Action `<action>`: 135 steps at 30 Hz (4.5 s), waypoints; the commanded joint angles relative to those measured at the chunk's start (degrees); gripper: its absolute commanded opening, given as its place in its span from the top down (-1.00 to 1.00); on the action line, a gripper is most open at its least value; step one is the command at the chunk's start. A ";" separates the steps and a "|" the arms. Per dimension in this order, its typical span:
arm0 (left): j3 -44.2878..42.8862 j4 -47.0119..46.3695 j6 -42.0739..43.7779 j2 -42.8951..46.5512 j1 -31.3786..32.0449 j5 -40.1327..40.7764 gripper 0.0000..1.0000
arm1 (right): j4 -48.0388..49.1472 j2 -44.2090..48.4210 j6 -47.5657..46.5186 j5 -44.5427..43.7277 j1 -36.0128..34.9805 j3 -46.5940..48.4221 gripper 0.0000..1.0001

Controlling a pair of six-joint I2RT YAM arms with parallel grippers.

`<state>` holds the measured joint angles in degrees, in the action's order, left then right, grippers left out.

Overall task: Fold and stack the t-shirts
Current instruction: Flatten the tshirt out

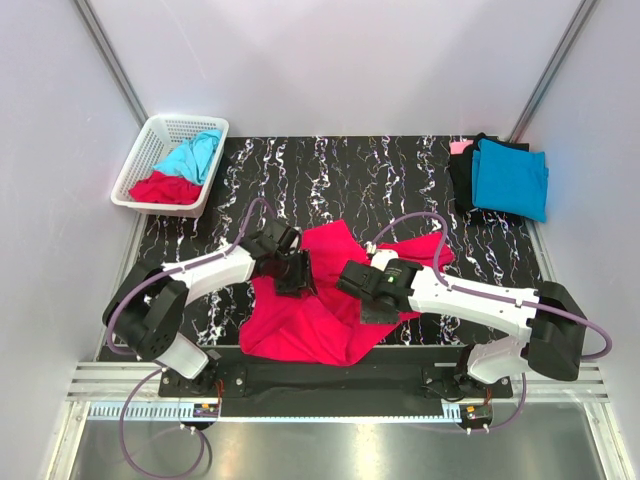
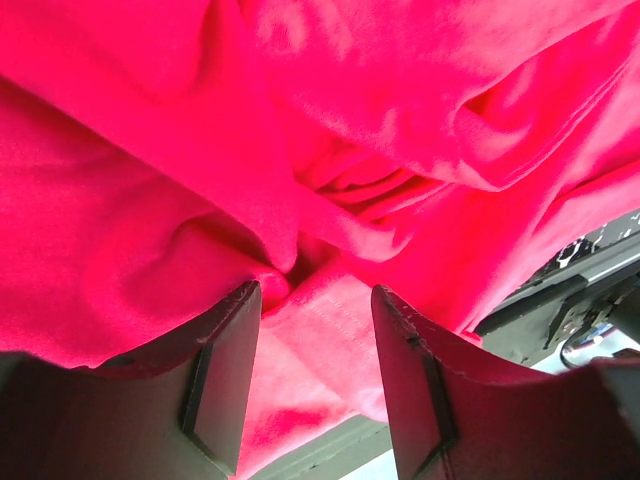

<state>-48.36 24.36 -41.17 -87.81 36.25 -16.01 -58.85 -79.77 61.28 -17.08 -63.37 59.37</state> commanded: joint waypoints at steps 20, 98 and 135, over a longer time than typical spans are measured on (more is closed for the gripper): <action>0.63 -5.37 0.21 -2.19 1.54 -5.44 0.15 | -2.67 2.95 2.88 -3.84 -0.26 0.65 0.24; -31.18 57.12 -10.07 40.96 1.54 53.72 1.00 | 21.49 8.06 -10.91 13.04 31.82 -21.76 0.31; -30.83 57.73 -9.99 42.11 1.54 53.80 1.00 | 21.67 -6.27 -9.95 11.63 27.96 -14.73 0.94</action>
<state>-79.09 78.83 -51.86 -46.11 38.00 37.87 -36.80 -83.66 50.74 -3.95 -34.02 43.33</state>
